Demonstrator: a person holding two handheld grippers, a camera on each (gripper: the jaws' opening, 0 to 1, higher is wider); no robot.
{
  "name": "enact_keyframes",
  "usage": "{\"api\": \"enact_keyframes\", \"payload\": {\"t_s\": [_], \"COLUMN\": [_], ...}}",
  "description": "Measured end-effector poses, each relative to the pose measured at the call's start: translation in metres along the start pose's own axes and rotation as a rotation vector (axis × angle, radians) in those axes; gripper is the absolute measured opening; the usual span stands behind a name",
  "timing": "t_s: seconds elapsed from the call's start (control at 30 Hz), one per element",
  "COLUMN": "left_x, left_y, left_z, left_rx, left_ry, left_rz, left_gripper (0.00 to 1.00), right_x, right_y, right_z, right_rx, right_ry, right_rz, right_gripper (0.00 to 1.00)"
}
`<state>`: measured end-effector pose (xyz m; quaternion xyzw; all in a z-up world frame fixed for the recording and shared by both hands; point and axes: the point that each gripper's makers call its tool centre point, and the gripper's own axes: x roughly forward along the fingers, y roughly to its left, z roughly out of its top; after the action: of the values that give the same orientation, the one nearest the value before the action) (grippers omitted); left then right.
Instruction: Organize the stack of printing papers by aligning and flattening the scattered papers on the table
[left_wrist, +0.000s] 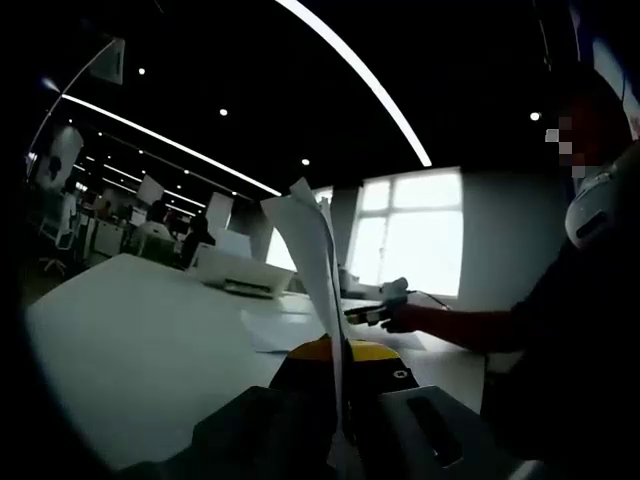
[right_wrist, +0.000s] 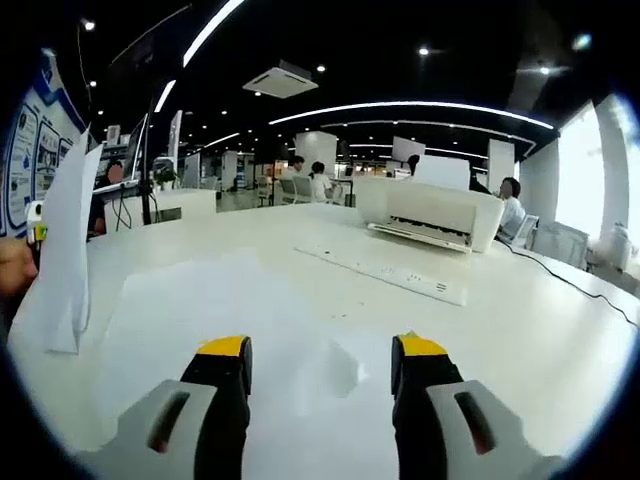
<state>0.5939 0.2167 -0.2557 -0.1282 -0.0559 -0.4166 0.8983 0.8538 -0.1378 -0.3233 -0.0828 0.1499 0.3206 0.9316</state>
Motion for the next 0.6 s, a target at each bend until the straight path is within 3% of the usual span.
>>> {"api": "enact_keyframes", "payload": {"t_s": [0.37,0.6], "left_x": [0.0,-0.001], "left_y": [0.0,0.0], "left_z": [0.0,0.0], "left_rx": [0.0,0.003], "left_ry": [0.0,-0.003], "left_rz": [-0.002,-0.003], "left_gripper": [0.06,0.06], "right_x": [0.011,0.011], "right_y": [-0.01,-0.01], "right_z": [-0.021,-0.025], "right_rx": [0.026,0.091], "right_ry": [0.051,0.075], "right_rz": [-0.001,0.016], "right_gripper": [0.46,0.36]}}
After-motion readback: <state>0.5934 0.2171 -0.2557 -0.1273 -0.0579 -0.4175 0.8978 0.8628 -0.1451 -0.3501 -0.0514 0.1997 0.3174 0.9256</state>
